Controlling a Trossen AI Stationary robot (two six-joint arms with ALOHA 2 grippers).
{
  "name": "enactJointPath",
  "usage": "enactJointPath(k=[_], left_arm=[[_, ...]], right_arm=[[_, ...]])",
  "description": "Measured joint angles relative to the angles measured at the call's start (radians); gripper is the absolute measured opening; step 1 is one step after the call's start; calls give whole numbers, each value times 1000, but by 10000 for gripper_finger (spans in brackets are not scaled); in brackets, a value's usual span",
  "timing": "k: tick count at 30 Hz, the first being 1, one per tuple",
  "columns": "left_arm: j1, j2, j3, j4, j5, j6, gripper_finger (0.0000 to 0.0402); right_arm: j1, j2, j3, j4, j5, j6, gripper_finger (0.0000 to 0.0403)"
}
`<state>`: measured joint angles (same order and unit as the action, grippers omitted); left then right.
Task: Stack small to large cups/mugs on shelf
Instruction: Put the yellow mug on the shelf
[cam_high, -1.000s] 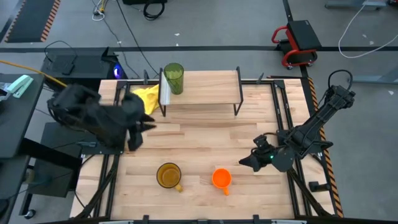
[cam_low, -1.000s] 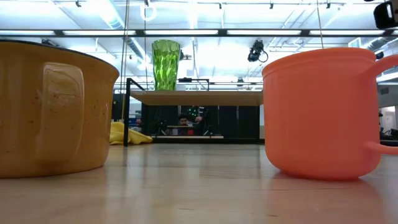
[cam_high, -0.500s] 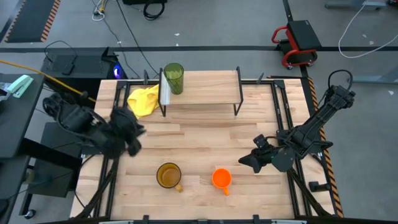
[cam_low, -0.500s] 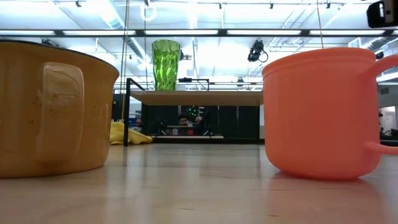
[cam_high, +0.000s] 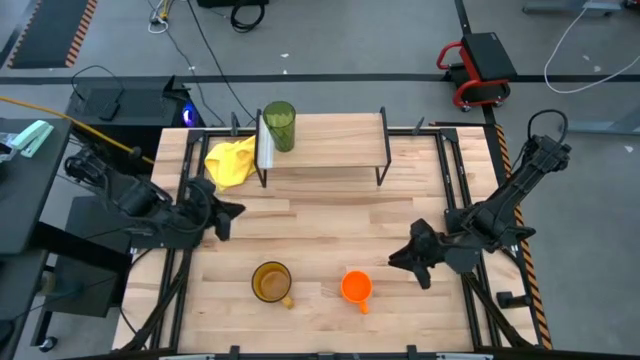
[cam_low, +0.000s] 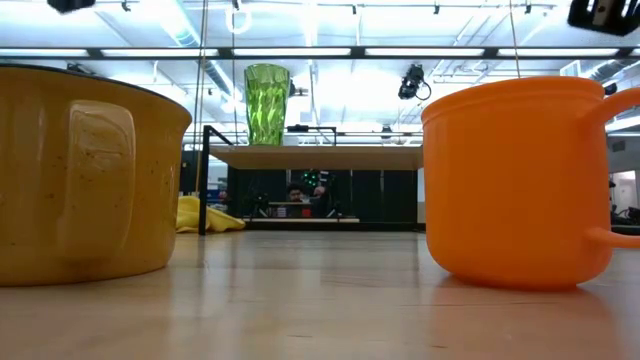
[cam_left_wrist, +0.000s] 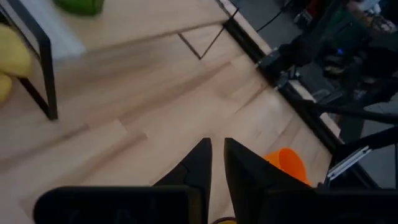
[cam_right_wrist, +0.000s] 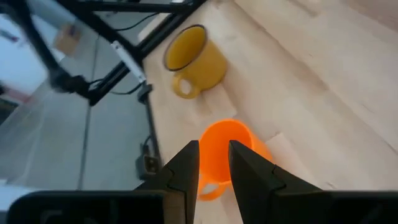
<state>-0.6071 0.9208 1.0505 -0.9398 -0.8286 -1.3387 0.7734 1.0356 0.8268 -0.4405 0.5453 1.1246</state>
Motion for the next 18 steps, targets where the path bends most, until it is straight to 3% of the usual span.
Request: enactJointPath(k=[5,12,18], left_arm=[[-4,1,-98,96,83,-66,55],[-92,1,-193,133,295,-228,73],[-187,5,-235,88,325,-442,84]], right_arm=[[115,-66,0,-62,49,100,94],[363,-13,0,-121,310,452,94],[399,80,0,-164,374,663,94]])
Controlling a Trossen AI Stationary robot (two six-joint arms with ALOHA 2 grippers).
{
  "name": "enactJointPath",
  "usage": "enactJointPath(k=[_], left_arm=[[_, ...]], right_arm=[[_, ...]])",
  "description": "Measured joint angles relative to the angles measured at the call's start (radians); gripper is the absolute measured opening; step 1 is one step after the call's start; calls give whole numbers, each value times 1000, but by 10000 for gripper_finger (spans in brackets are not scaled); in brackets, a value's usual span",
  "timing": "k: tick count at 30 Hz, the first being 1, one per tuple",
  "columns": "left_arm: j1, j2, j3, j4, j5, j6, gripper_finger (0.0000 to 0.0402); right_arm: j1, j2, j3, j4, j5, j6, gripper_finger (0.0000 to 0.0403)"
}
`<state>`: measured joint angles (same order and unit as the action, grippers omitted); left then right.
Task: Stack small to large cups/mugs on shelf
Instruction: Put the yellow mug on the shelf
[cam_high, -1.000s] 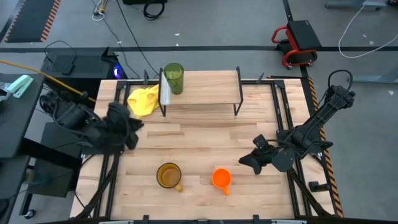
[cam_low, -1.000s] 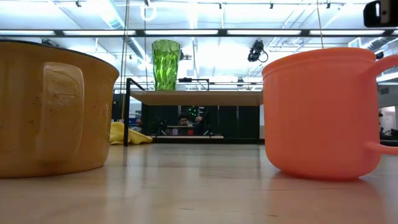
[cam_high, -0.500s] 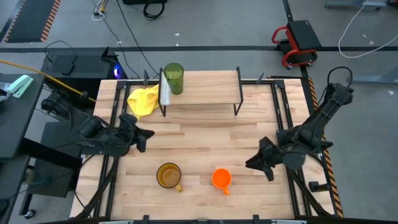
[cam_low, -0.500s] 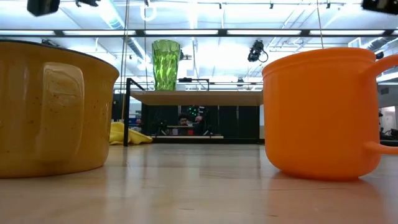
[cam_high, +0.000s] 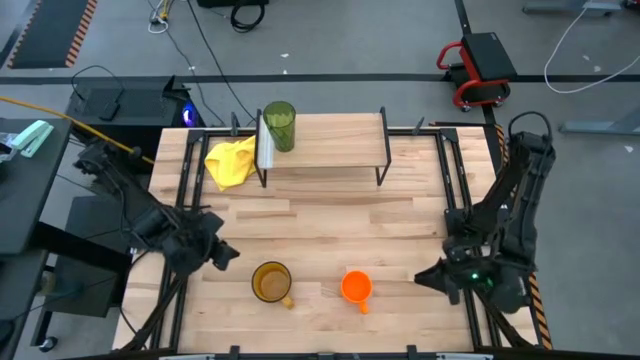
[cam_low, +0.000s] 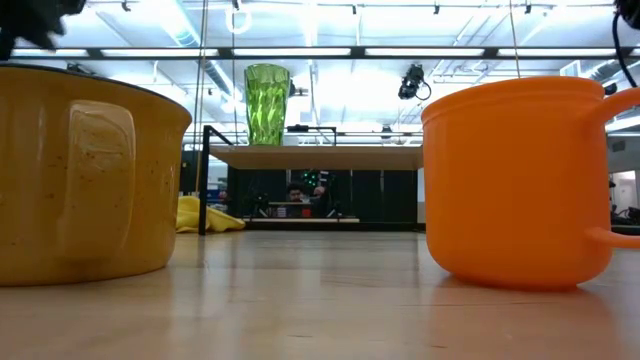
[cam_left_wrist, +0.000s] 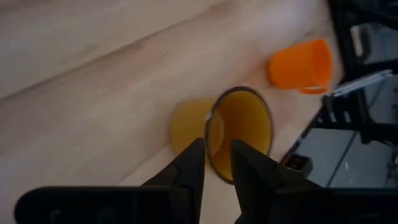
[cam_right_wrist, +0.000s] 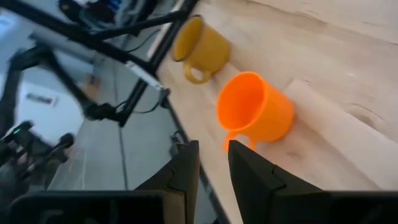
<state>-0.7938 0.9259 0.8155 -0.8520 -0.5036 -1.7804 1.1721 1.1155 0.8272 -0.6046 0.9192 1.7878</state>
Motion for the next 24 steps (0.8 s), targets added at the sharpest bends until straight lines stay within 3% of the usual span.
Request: enactJointPath(k=[6,9,13,18,21,24], left_arm=[[-15,70,-7,-18,70,-97,76],[-27,120,-7,-19,144,-136,70],[-41,185,-7,35,159,-196,64],[-41,268,-7,205,193,-197,56],[-41,319,-7,239,207,-212,52],[-40,359,-7,240,260,-255,50]], right_arm=[[-48,54,0,-46,-21,74,94],[-89,56,0,-45,-23,48,94],[-165,56,0,-25,-68,-23,94],[-341,56,0,93,-265,-282,94],[-441,51,0,186,-276,-464,94],[-540,42,0,210,-352,-570,94]])
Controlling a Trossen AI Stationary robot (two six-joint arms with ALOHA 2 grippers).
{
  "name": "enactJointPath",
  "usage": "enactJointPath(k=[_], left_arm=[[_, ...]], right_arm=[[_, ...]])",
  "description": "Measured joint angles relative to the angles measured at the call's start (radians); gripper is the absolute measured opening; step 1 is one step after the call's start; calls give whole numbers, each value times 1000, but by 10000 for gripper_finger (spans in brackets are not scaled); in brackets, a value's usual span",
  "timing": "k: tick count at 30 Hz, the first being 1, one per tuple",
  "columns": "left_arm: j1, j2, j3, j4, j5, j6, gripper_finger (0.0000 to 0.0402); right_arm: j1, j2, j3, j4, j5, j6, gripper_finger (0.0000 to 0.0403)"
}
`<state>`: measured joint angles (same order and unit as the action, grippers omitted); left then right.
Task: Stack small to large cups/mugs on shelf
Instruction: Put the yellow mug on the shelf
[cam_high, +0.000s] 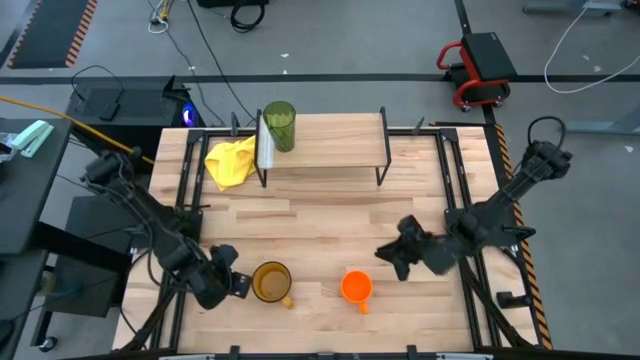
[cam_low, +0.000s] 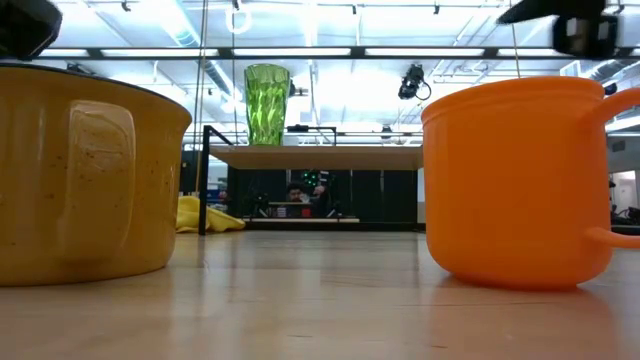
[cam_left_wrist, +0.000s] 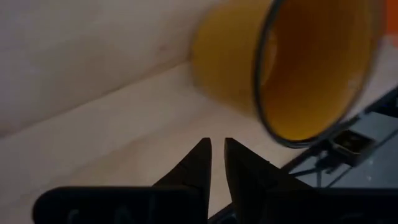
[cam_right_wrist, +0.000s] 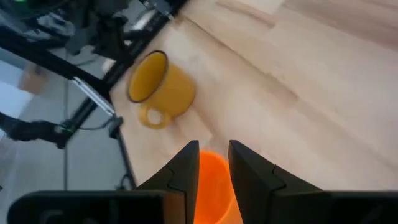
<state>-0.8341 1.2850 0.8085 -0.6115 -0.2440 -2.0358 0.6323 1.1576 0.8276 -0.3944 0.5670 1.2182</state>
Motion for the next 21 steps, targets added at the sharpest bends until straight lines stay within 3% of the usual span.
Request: enactJointPath(k=[8,13,21], left_arm=[[46,98,0,133,9,17,55],[100,152,1,260,9,101,47],[220,183,1,315,8,225,45]], right_arm=[[-163,37,0,23,-193,-160,94],[-191,67,0,73,-246,-202,94],[-192,85,0,75,-263,-210,94]])
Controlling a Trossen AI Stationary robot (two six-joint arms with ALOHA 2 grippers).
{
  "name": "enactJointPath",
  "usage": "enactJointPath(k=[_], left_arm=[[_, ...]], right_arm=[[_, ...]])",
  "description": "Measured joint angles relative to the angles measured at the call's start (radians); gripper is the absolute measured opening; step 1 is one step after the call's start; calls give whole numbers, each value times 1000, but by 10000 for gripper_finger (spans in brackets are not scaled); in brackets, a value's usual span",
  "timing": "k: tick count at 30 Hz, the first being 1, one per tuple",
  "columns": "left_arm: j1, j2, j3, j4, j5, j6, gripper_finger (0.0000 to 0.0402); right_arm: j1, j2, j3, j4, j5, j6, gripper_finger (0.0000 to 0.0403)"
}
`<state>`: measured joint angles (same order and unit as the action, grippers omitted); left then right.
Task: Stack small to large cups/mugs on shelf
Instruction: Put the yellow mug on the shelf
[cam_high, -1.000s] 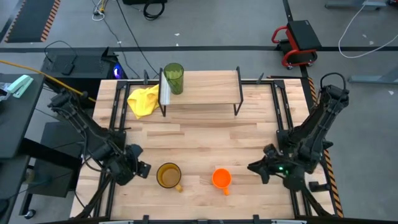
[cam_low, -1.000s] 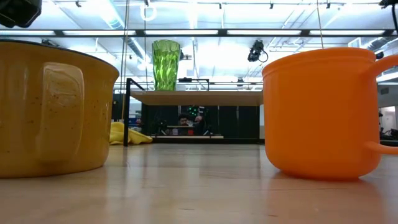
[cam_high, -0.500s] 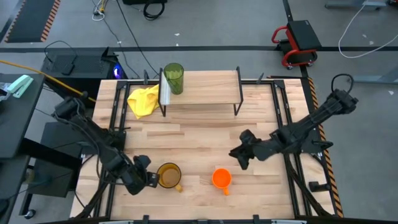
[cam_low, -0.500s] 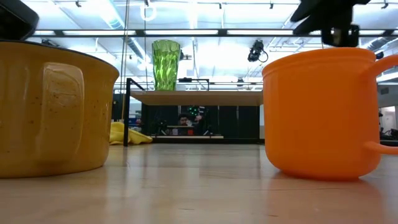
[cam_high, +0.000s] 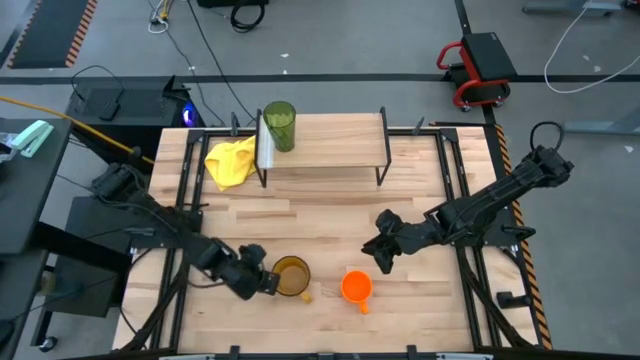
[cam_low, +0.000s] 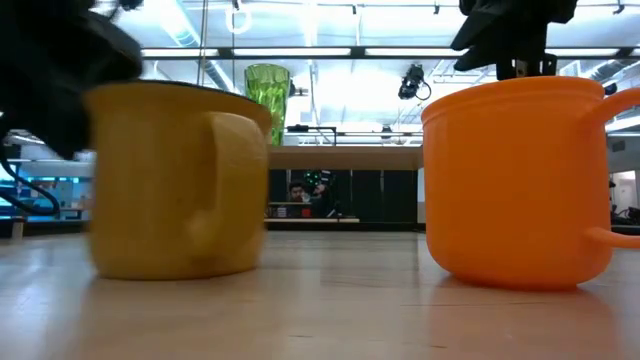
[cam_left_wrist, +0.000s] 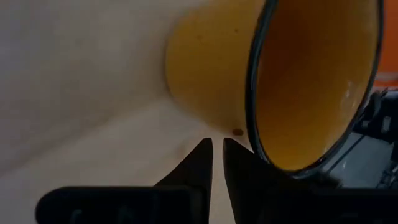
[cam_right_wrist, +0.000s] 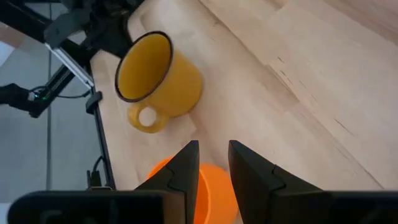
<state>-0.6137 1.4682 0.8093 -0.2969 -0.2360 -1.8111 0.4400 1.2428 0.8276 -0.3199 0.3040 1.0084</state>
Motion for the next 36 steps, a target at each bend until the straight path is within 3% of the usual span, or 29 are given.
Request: enactJointPath(k=[8,15,27,36], left_arm=[[144,0,0,128,12,211,44],[197,0,3,138,80,285,32],[135,-1,4,81,144,227,32],[70,26,6,150,147,120,20]], right_arm=[[-14,38,0,2,-36,-15,94],[-12,93,0,6,-80,30,94],[23,126,0,107,-101,54,94],[37,133,0,111,-90,38,94]])
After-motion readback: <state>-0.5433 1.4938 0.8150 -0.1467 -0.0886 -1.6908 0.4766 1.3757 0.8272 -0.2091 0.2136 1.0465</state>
